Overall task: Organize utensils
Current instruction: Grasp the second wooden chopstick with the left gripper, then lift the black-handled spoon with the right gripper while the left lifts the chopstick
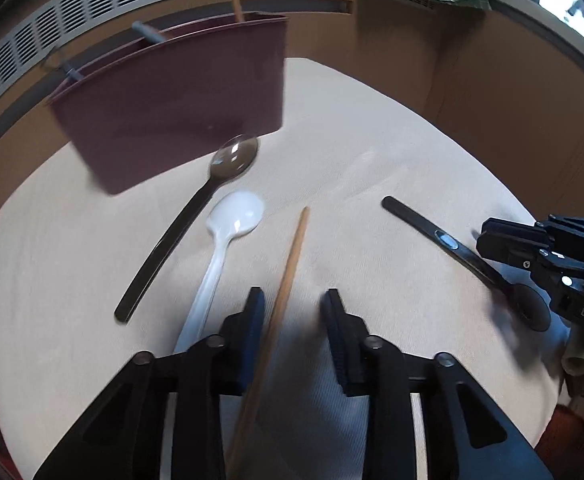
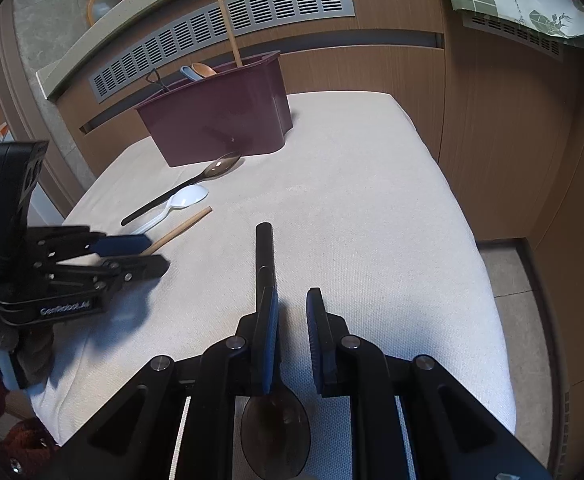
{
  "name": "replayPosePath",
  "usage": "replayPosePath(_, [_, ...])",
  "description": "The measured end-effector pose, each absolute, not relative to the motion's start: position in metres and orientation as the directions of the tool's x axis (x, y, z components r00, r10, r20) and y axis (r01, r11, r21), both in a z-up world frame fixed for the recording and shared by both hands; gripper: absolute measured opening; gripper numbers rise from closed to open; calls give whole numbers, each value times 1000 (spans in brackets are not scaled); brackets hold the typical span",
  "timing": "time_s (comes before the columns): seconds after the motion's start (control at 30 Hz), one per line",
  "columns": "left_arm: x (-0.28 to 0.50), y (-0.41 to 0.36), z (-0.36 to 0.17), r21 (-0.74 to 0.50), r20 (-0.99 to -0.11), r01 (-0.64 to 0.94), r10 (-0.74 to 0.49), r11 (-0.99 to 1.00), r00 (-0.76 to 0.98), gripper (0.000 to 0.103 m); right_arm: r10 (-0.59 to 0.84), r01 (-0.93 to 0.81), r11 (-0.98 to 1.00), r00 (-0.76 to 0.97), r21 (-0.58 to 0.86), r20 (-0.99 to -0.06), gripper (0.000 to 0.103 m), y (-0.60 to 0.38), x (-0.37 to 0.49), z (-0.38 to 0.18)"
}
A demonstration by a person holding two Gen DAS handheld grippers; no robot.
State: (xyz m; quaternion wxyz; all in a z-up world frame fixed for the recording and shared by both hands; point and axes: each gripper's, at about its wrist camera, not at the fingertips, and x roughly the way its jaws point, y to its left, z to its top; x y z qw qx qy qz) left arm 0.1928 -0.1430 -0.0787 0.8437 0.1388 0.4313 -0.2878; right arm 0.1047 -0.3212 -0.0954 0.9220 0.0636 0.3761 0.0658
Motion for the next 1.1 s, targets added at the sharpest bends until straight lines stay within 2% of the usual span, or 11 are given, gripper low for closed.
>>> replayPosePath(0.13, [198,-145,-78,-46,-808,603,-385,796,446,17,171,-78,983,713,166,-680,14,-321,104,-96])
replayPosePath(0.27, [190,-134,-77,-60,-786,559,-385,827,485,6,182,-104,983,708,155,-682,15,-318,104,-94])
replayPosePath(0.43, [173,-99,-63,-144,-716,470,-420,871,558,6,138,-196,981,693,-1,-708,19,-300,107,-87])
replayPosePath(0.63, [161,-58,-49,-276,-655,374,-459,885,600,6,117,-211,977,631,-24,-766,19,-290,129,-91])
replayPosePath(0.93, [159,-45,-50,-372,-621,349,-510,860,595,6,109,-245,968,569,-42,-815,24,-277,156,-97])
replayPosePath(1.1, [159,-43,-54,-380,-628,341,-511,860,587,6,114,-245,969,586,-40,-802,21,-273,165,-97])
